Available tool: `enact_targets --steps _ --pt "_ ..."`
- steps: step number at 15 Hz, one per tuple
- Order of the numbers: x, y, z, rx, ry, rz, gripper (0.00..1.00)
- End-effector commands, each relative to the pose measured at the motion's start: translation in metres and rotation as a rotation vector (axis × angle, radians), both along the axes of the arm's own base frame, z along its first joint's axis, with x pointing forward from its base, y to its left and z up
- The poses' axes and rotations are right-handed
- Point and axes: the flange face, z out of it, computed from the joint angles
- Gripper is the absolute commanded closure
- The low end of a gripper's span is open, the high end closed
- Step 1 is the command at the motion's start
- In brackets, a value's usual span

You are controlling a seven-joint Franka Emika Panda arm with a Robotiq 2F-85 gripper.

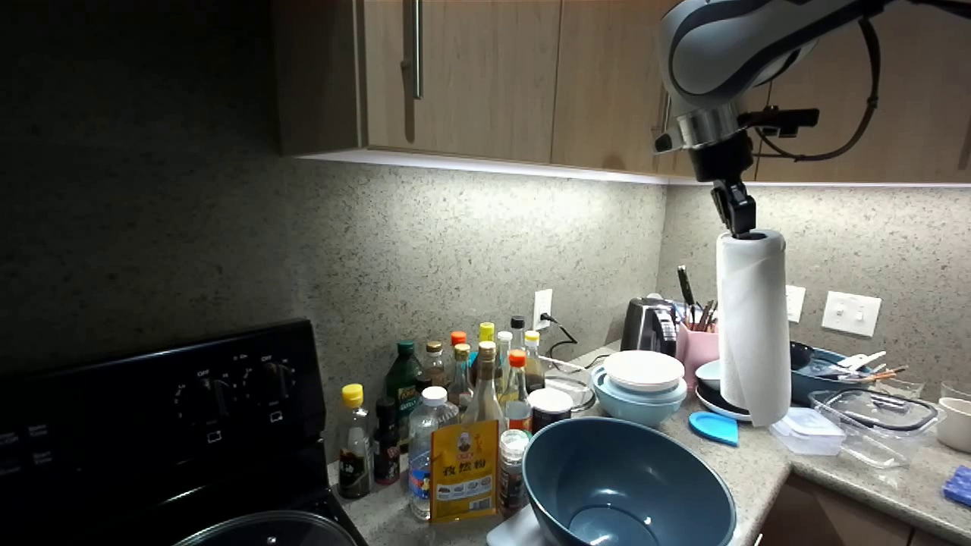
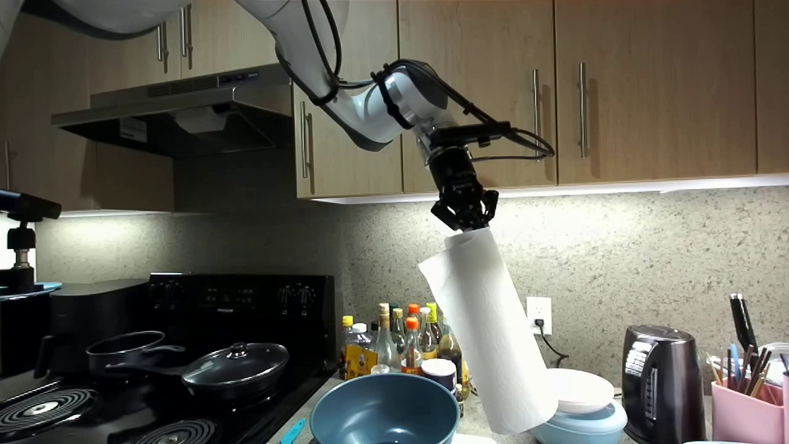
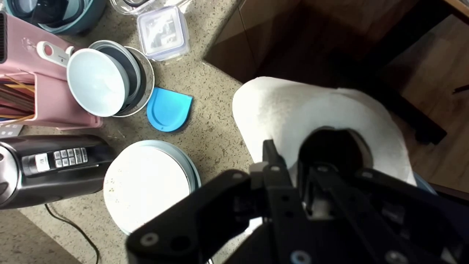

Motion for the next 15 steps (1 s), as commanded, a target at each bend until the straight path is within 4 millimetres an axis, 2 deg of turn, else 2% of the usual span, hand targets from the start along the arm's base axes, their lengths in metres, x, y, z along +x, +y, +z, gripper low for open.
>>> enact_targets --steps 1,5,9,13,15 --pt "-0.020 -0.013 0.007 0.001 0.006 0.008 0.97" --pt "-0.038 -0.022 0.008 -0.032 -0.038 -0.092 0.97" --pt "-0.037 -0.025 0.006 -0.015 -0.112 -0.178 0.97" --pt "-0.021 0.002 -0.003 -0.039 -0.177 -0.255 0.97" --pt "-0.006 0.027 -0.011 -0.026 -0.189 -0.272 0.97"
